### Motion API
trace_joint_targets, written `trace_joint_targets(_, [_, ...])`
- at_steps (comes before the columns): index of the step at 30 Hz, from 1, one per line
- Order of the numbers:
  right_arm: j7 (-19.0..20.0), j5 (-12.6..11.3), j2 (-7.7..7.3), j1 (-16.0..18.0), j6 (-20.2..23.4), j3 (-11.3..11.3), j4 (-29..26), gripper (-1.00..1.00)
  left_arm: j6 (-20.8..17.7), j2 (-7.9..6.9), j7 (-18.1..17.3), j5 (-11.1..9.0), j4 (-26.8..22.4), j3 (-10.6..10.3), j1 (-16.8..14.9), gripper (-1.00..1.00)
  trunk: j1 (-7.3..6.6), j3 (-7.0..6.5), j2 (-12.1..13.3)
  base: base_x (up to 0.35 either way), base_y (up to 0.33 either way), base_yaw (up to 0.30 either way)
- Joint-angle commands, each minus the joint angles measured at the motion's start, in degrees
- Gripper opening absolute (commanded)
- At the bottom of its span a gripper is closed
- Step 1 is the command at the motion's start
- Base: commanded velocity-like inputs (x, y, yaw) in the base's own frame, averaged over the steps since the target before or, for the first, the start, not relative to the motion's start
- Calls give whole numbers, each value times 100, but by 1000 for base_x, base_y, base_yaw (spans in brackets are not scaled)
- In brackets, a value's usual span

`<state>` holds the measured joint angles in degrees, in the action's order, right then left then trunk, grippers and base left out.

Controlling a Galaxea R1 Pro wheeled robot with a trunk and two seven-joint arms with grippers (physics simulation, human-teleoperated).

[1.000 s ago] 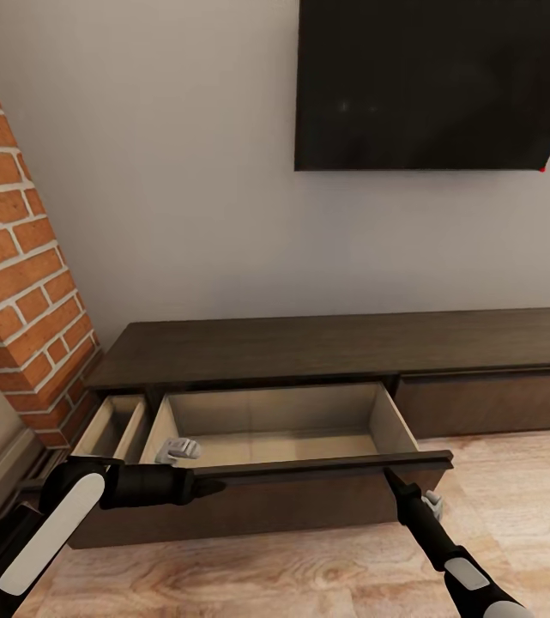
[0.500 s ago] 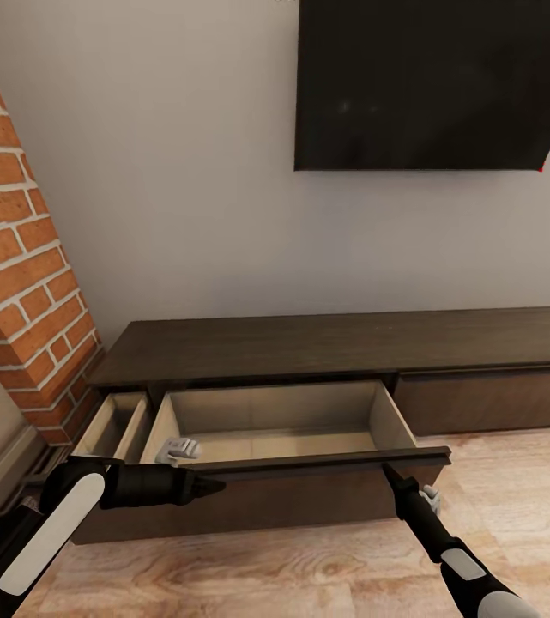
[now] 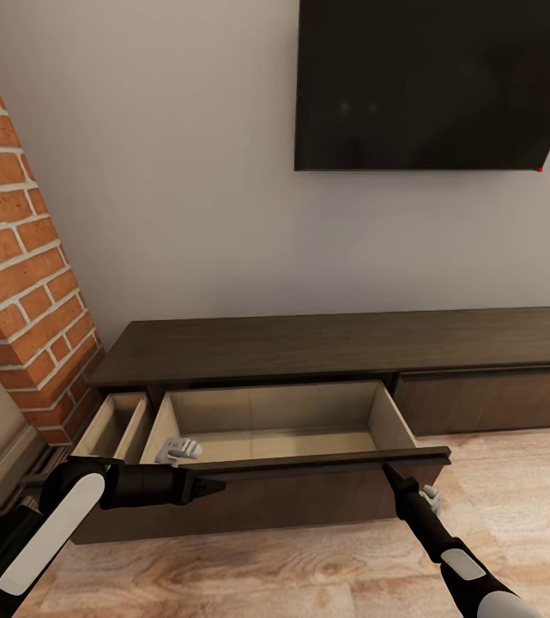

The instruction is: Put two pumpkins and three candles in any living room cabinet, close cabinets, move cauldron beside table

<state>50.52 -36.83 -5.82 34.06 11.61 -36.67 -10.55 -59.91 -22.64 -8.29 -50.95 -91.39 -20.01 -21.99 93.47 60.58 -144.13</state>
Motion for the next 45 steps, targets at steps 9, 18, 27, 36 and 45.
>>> trace_joint_targets(9, [276,-43,2,-127,105,257,21,-100,-9,-3,-59,59,-1,-3,-7,100,-2,6,-3,0,0,0])
trace_joint_targets(18, [267,-44,-6,-126,105,257,44,100,-9,-3,-59,59,-1,-3,-7,100,-2,6,-3,0,0,0])
trace_joint_targets(27, [266,-44,-7,-126,105,257,44,100,-9,-3,-59,59,-1,-3,-7,100,-2,6,-3,-23,0,0])
trace_joint_targets(36, [265,-44,-7,-125,105,257,44,100,-9,-3,-59,59,-1,-3,-7,100,-2,6,-3,-72,0,0])
trace_joint_targets(45, [259,-44,-5,-124,105,257,44,100,-9,-3,-55,59,0,-3,-3,100,-2,6,-3,-65,0,0])
